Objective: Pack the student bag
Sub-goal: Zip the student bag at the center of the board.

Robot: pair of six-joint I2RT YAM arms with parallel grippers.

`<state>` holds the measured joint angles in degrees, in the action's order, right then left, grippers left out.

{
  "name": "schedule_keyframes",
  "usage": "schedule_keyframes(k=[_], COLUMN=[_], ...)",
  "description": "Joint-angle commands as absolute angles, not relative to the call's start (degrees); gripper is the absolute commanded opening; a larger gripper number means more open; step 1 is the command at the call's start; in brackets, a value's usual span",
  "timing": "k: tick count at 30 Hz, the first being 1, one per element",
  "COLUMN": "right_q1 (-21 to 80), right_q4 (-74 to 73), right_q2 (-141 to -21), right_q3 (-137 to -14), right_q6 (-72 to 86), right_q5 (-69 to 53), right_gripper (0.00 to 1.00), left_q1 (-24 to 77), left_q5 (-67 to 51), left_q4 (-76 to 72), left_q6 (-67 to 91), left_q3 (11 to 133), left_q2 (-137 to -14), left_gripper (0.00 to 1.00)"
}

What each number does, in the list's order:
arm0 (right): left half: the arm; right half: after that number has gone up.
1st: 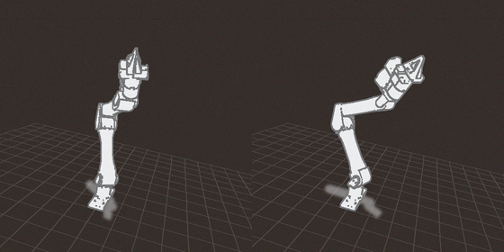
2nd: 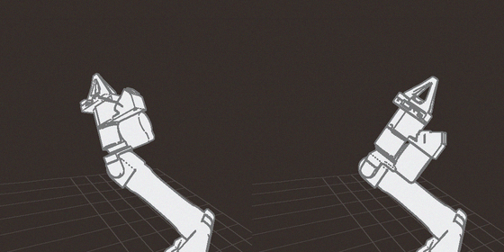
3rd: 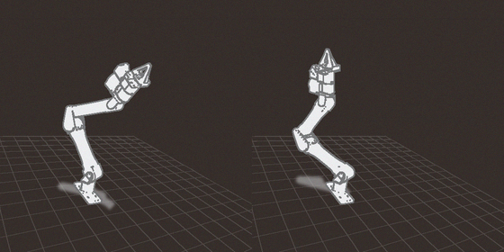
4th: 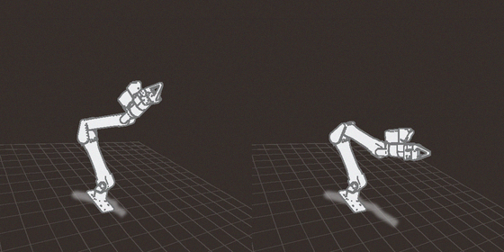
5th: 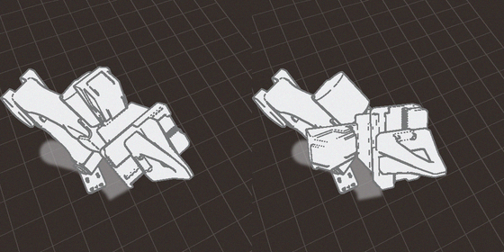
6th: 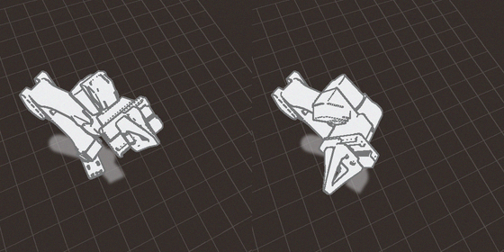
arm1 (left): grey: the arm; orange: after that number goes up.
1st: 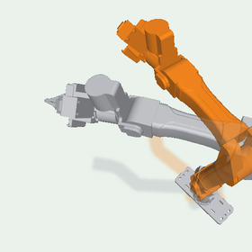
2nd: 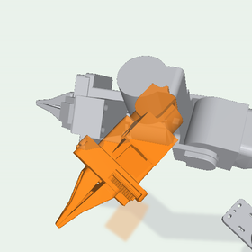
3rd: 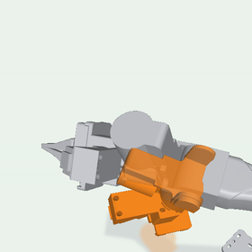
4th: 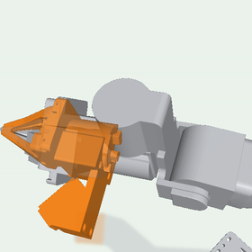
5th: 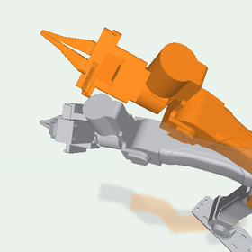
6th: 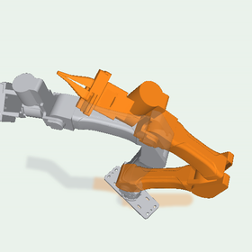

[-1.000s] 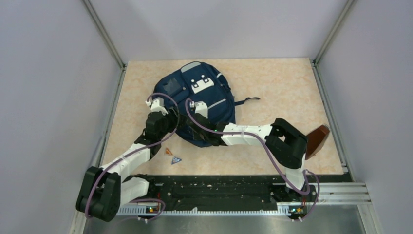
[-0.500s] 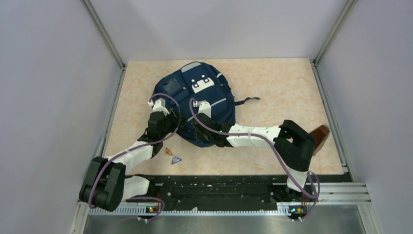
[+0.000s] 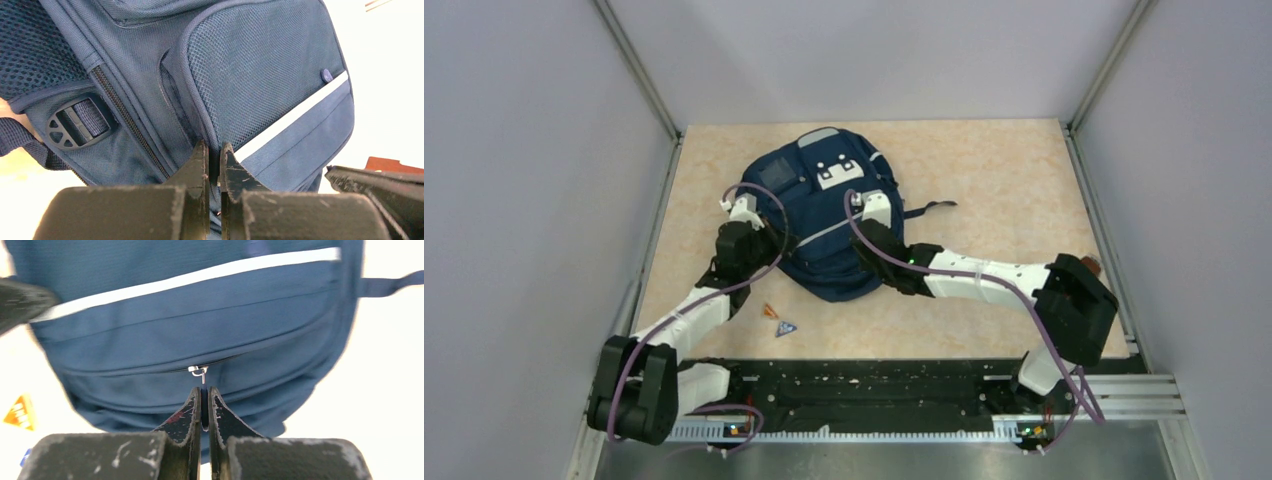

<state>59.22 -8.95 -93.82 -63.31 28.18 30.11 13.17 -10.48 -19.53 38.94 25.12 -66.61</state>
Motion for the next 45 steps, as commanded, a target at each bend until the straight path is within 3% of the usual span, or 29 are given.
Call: schedule_keyframes(k=[1, 12, 16, 20, 27, 38, 40, 41, 43, 45], right_q1=[52.43, 38.34, 38.23, 38.16, 38.14, 37.71, 37.57, 37.49, 37.1, 36.0], right_q4=[-12.41, -4.71, -1.88, -1.26, -1.66, -2.3, -2.05, -2.03, -2.17, -2.75], right_q2=[-88.31, -87.49, -84.83, -82.74, -79.93, -75.12, -75.3, -75.58, -76.07, -76.89], right_q3=[-59.24, -57.31, -55.8, -54.41, -52.39, -49.63, -49.36, -49.25, -49.22, -49.49], right_q6=[23.16, 14.71, 11.34, 10.14, 9.65, 11.15, 11.15, 11.19, 11.81, 13.85], right_q5=[35.32, 24.19, 16.19, 9.76, 4.65, 0.27, 0.34, 0.69, 2.72, 7.08], right_gripper=[0.0, 0.0, 0.0, 0.0, 0.0, 0.0, 0.0, 0.0, 0.0, 0.0], left_q1=[9.08, 5.8, 7.23, 14.63, 31.09, 38.68, 39.12, 39.33, 39.69, 40.43], left_q5=[-9.88, -13.32, -15.91, -14.08, -16.74, -15.8, -13.82, -12.56, -11.27, -10.19], left_q4=[-14.94, -9.58, -7.56, -10.98, -11.58, -16.95, -17.95, -17.98, -17.5, -17.73], left_q6=[30.3, 17.28, 12.42, 5.1, -10.1, -17.72, -18.17, -18.29, -18.29, -18.61], left_q3=[30.73, 40.56, 43.58, 42.09, 46.56, 52.13, 52.4, 52.69, 53.28, 52.59], left_q2=[-64.03, -67.29, -66.65, -63.63, -73.63, -87.72, -89.55, -90.31, -91.41, -91.16], left_gripper=[0.0, 0.02, 0.56, 0.7, 0.73, 0.78, 0.75, 0.67, 0.26, 0.02])
